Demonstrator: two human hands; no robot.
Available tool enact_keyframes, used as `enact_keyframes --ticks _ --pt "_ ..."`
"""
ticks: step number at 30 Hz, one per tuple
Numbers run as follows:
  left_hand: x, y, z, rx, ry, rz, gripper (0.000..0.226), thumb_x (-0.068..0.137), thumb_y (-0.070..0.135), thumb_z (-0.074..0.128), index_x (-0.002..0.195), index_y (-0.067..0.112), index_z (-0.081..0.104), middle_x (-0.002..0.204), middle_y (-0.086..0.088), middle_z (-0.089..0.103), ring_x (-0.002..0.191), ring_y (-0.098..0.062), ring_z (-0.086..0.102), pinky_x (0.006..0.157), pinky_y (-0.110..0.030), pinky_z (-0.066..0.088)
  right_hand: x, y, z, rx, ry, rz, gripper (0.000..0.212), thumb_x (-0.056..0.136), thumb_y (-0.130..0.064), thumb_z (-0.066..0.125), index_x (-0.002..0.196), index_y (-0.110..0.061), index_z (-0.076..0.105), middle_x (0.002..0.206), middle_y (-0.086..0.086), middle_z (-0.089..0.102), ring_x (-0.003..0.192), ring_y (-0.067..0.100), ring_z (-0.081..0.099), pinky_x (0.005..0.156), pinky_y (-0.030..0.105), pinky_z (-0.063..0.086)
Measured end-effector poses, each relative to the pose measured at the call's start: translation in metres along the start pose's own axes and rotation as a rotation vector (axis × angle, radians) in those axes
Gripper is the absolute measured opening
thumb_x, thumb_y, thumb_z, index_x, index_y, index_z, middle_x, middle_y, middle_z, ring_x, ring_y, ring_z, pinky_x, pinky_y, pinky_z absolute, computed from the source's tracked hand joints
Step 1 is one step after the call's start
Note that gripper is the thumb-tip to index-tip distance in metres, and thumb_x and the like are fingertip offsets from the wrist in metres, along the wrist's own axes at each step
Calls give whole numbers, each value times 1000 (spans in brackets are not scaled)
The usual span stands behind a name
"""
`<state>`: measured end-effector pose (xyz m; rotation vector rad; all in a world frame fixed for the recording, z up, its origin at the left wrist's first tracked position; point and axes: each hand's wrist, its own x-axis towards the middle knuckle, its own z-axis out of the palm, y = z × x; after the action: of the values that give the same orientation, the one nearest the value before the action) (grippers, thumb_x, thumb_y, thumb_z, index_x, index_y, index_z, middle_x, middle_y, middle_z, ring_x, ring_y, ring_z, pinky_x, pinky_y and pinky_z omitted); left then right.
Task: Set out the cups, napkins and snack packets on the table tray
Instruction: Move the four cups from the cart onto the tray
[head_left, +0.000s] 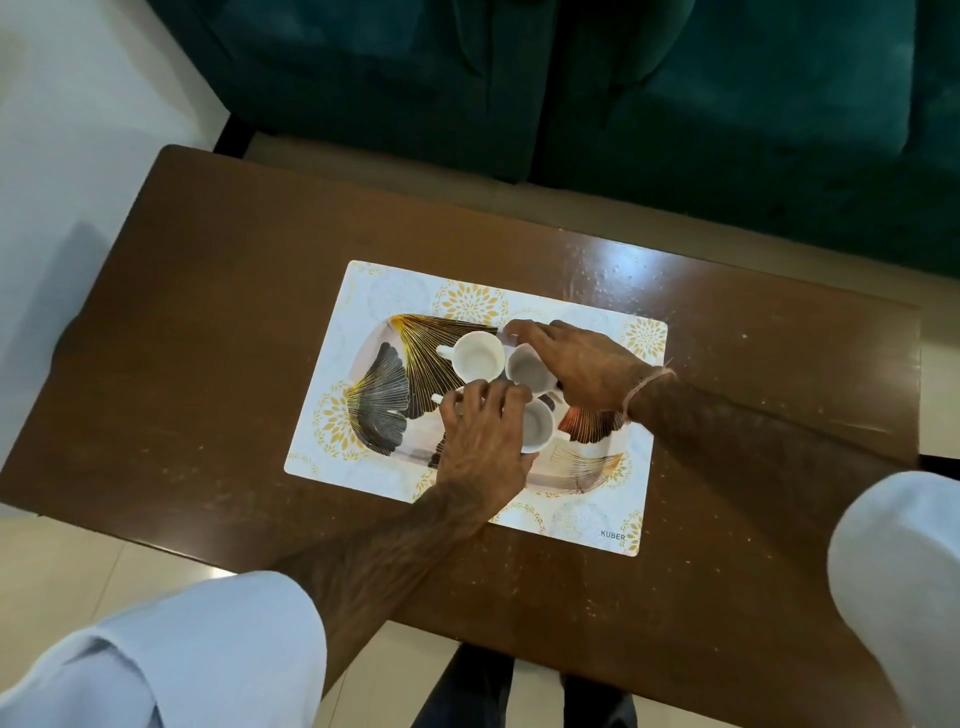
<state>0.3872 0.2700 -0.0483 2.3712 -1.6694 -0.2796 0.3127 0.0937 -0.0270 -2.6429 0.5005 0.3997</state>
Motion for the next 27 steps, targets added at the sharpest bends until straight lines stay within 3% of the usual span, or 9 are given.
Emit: enact_keyframes --ticks 3,7,10,14,19,27 --pt "-1 0 -1 -13 -14 -20 88 47 47 91 117 21 45 119 -5 58 108 -26 51 90 -45 35 0 -2 -1 21 -31 8 97 73 -17 82 147 -28 21 144 7 51 119 31 53 90 48 55" --pt "0 -2 -9 -109 -42 -3 93 51 62 82 125 23 42 127 -3 51 114 -24 46 90 -42 36 -2 -3 -8 24 -72 37 100 67 -11 83 148 -23 25 147 6 43 121 29 50 87 43 55" --pt "5 -2 -23 -237 -40 18 83 69 71 64 133 25 39 136 2 44 121 -19 38 90 -37 28 -4 -2 -18 15 -32 98 84 70 0 72 143 -19 35 147 5 39 121 30 49 88 41 53" --pt "32 0 -53 -270 -10 -54 68 87 63 44 144 27 33 150 3 37 132 -20 34 104 -45 32 -4 -5 -48 123 20 225 80 76 -3 66 147 -15 32 154 9 35 135 33 41 105 42 45" --pt "84 7 -115 -201 -24 -146 75 91 58 43 154 25 20 163 -2 21 146 -28 23 115 -54 24 -11 -14 -118 132 134 284 73 85 -9 54 152 -13 26 160 11 26 144 35 30 115 46 35" --pt "163 38 -256 -98 152 -75 83 91 54 51 157 24 11 165 -5 13 147 -30 19 114 -52 22 -42 -34 -285 63 381 276 68 87 -11 52 151 -13 30 162 9 20 139 35 36 111 50 36"
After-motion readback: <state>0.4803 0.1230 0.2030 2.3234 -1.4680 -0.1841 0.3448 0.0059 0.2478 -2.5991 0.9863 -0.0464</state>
